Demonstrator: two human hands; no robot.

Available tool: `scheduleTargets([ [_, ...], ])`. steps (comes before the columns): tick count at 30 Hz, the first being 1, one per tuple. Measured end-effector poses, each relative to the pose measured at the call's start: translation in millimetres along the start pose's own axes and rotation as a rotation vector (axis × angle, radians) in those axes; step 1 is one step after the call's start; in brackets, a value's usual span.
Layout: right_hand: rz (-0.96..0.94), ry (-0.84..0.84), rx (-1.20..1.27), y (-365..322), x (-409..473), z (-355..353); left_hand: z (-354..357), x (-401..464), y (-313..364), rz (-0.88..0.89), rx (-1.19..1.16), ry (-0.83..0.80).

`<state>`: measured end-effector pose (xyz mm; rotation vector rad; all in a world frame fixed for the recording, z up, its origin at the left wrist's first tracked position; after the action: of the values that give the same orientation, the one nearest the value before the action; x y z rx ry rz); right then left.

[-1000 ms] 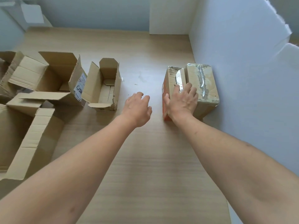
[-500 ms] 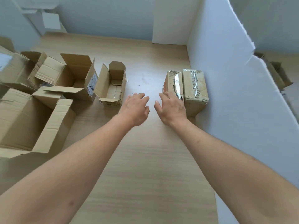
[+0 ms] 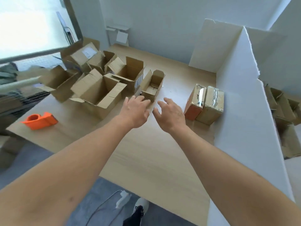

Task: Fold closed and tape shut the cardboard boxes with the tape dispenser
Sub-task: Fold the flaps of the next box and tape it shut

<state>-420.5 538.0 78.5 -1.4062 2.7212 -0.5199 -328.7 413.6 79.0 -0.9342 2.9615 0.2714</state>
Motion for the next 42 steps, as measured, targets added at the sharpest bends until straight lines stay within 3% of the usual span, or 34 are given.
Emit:
scheduleTargets([
  [9, -0.271, -0.037, 0.060, -133.6, -43.3, 13.1, -38.3, -123.5, -111.3, -0.192, 0.039, 0.079],
  [18, -0.383, -0.173, 0.013, -267.8, -17.7, 72.3, -41.3, -158.9, -249.8, -0.305, 0.028, 0.096],
  [30, -0.289, -0.248, 0.021, -457.0, 69.8, 174.9, -57.6, -122.9, -498.2, -0.235, 0.009, 0.029],
  [42, -0.143, -0.263, 0.114, -477.1, 216.4, 259.2, -38.9, 11.0, -603.3, -0.195, -0.002, -0.031],
])
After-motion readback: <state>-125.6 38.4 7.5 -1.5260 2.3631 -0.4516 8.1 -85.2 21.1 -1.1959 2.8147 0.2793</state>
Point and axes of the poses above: each hand's wrist, its own x-axis towards the middle knuckle, its own z-axis out of the palm, y = z × x, the point moved 2 cm from there along x, towards the middle knuckle, and after that the axes turned 7 degrees about -z, right-handed, at the moved point
